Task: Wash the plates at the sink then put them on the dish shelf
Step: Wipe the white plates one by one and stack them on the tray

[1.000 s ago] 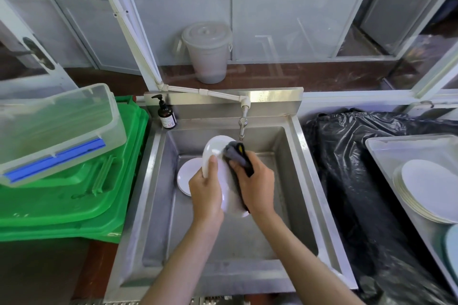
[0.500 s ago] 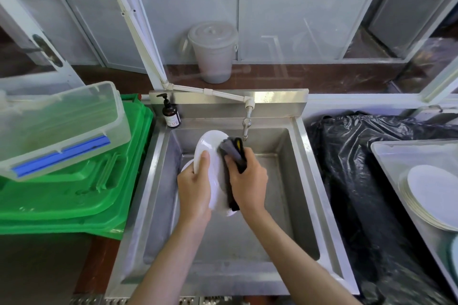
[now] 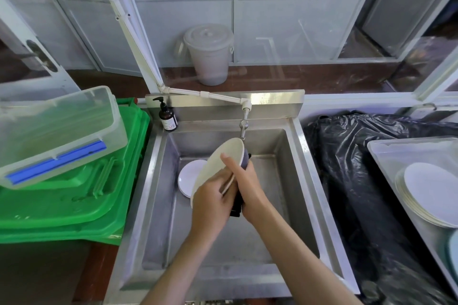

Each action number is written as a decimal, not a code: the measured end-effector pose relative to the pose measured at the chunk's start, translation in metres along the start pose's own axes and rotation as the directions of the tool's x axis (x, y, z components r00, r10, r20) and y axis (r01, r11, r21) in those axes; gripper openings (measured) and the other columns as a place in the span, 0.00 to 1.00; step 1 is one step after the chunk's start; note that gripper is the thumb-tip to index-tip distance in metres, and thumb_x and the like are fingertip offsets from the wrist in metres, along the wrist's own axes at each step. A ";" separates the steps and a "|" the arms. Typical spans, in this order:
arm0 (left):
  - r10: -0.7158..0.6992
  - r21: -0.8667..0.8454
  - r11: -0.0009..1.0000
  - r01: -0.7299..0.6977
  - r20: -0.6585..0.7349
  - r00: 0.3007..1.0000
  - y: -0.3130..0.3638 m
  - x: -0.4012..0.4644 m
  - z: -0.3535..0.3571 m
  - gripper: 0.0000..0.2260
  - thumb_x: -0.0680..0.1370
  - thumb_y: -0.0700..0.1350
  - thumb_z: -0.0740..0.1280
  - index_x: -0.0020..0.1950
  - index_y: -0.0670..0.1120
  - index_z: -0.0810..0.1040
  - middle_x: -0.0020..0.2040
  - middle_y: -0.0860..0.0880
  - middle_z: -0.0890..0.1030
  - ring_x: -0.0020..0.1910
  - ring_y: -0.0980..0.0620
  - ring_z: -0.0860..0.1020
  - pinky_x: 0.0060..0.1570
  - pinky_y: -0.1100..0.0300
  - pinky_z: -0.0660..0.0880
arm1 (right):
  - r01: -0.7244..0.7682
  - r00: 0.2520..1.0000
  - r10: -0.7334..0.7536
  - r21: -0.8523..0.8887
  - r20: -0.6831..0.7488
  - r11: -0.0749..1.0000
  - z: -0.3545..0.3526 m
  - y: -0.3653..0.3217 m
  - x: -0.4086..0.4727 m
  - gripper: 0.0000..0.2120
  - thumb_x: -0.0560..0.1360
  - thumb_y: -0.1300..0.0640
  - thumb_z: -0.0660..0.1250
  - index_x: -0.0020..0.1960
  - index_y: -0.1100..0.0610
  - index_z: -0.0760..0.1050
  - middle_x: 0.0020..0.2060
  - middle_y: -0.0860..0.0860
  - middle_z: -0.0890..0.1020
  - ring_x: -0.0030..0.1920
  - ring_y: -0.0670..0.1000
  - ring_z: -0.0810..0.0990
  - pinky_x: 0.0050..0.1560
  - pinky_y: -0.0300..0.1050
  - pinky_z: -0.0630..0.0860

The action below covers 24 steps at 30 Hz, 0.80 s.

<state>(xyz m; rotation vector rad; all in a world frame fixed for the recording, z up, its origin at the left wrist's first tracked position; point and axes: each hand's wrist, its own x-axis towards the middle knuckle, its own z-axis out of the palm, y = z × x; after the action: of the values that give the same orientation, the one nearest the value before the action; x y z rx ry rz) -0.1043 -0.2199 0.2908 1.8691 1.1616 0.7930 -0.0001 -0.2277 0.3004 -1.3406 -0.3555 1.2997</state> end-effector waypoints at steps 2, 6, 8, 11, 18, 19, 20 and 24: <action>0.074 0.021 0.997 -0.078 0.134 0.988 -0.007 0.004 0.000 0.14 0.84 0.53 0.64 0.70 0.58 0.79 0.59 0.61 0.83 0.60 0.62 0.80 0.57 0.63 0.77 | -0.013 0.999 0.015 0.047 -0.046 0.999 -0.009 0.002 0.004 0.16 0.75 0.53 0.72 0.62 0.50 0.78 0.56 0.58 0.86 0.54 0.57 0.87 0.55 0.55 0.84; 0.044 -0.014 0.999 -0.042 0.339 0.940 -0.024 0.019 -0.019 0.22 0.82 0.64 0.63 0.69 0.55 0.81 0.72 0.60 0.76 0.74 0.67 0.67 0.77 0.55 0.64 | -0.017 0.987 0.032 0.102 -0.156 0.995 -0.033 0.011 0.010 0.12 0.76 0.56 0.73 0.59 0.55 0.82 0.54 0.59 0.87 0.56 0.63 0.86 0.60 0.64 0.82; 0.072 0.122 0.989 -0.090 0.142 0.987 -0.037 0.032 -0.028 0.18 0.82 0.62 0.65 0.61 0.52 0.85 0.72 0.54 0.77 0.75 0.57 0.68 0.77 0.52 0.62 | -0.023 0.977 0.046 0.113 -0.207 0.993 -0.045 0.016 0.010 0.11 0.77 0.55 0.74 0.58 0.56 0.82 0.54 0.60 0.87 0.58 0.66 0.84 0.60 0.67 0.81; -0.007 0.235 0.971 0.041 -0.145 0.989 -0.052 0.050 -0.038 0.16 0.82 0.54 0.68 0.68 0.49 0.79 0.75 0.45 0.72 0.76 0.45 0.67 0.73 0.49 0.63 | -0.037 0.972 0.059 0.098 -0.226 0.994 -0.057 0.020 0.008 0.11 0.76 0.54 0.75 0.57 0.56 0.82 0.53 0.59 0.87 0.57 0.65 0.85 0.60 0.68 0.81; -0.662 -0.610 0.407 0.679 0.315 0.680 -0.044 0.051 -0.038 0.16 0.85 0.60 0.58 0.64 0.53 0.79 0.60 0.45 0.85 0.54 0.44 0.84 0.45 0.51 0.82 | -0.032 0.980 0.008 -0.120 -0.197 0.992 -0.077 0.013 0.006 0.18 0.73 0.45 0.79 0.56 0.57 0.83 0.49 0.54 0.89 0.50 0.56 0.88 0.56 0.56 0.84; -0.665 -0.620 0.415 0.666 0.293 0.687 -0.045 0.050 -0.035 0.15 0.86 0.59 0.58 0.62 0.52 0.79 0.60 0.45 0.85 0.52 0.45 0.84 0.44 0.52 0.81 | -0.025 0.981 -0.005 -0.156 -0.191 0.987 -0.082 0.010 0.006 0.19 0.73 0.44 0.79 0.55 0.57 0.83 0.48 0.53 0.89 0.50 0.55 0.88 0.55 0.54 0.85; -0.670 -0.631 0.434 0.643 0.251 0.699 -0.046 0.048 -0.031 0.14 0.86 0.57 0.58 0.61 0.52 0.80 0.60 0.45 0.84 0.52 0.45 0.83 0.45 0.51 0.81 | -0.027 0.981 -0.011 -0.190 -0.192 0.982 -0.087 0.007 0.008 0.20 0.72 0.43 0.79 0.56 0.57 0.83 0.48 0.53 0.89 0.49 0.54 0.88 0.54 0.52 0.85; -0.690 -0.653 0.483 0.584 0.127 0.713 -0.042 0.048 -0.032 0.14 0.86 0.56 0.59 0.62 0.51 0.79 0.58 0.45 0.84 0.56 0.41 0.82 0.51 0.47 0.79 | -0.075 0.960 -0.026 -0.349 -0.277 0.934 -0.108 -0.010 0.018 0.12 0.75 0.48 0.77 0.52 0.52 0.78 0.51 0.55 0.85 0.49 0.53 0.84 0.54 0.54 0.83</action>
<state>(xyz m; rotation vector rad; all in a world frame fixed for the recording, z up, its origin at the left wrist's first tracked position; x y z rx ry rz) -0.1292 -0.1550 0.2757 0.6794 1.3208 0.7605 0.0990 -0.2644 0.2687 -1.8171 -0.3918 1.0774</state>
